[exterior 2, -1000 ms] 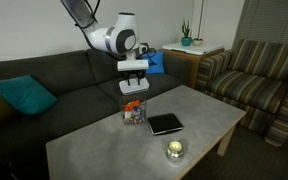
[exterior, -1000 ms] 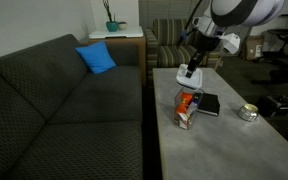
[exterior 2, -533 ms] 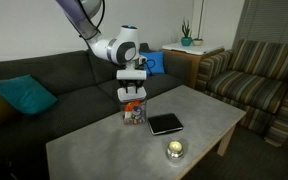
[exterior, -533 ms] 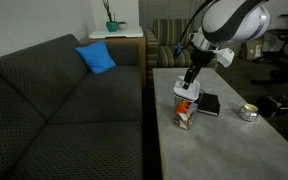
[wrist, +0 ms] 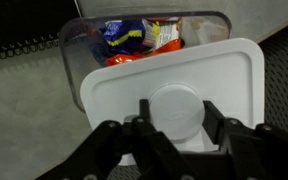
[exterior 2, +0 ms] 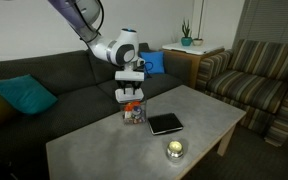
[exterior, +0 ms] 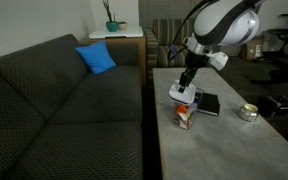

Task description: Place the white lid on top of the clear food container

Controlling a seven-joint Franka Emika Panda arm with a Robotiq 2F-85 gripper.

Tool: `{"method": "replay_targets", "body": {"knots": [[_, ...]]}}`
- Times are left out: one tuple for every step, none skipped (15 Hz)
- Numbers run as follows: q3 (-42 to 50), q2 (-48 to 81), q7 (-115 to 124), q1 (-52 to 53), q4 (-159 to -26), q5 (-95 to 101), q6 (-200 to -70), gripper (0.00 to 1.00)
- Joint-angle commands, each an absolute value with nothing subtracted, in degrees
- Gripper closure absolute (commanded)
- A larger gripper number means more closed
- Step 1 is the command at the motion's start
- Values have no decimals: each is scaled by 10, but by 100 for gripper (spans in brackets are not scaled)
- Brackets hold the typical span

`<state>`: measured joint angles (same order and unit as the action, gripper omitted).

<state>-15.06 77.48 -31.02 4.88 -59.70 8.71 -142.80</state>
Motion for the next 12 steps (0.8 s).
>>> {"method": "replay_targets", "body": {"knots": [[-154,801,-328,58,-544,72,-1386,71],[-152,804,-326,62,-536,72,-1378,71],[-151,807,-326,64,-528,71,-1373,71],[-149,809,-324,65,-524,71,-1370,71],[-149,808,-324,65,-522,69,-1365,71],[-150,808,-325,64,-520,68,-1362,71],[-157,805,-323,57,-527,78,-1359,71],[-158,804,-326,56,-526,78,-1356,71],[-159,801,-328,54,-529,78,-1353,71],[-159,798,-329,54,-532,79,-1350,71],[-158,795,-329,53,-534,79,-1345,71],[-157,793,-328,53,-538,80,-1343,71]]}}
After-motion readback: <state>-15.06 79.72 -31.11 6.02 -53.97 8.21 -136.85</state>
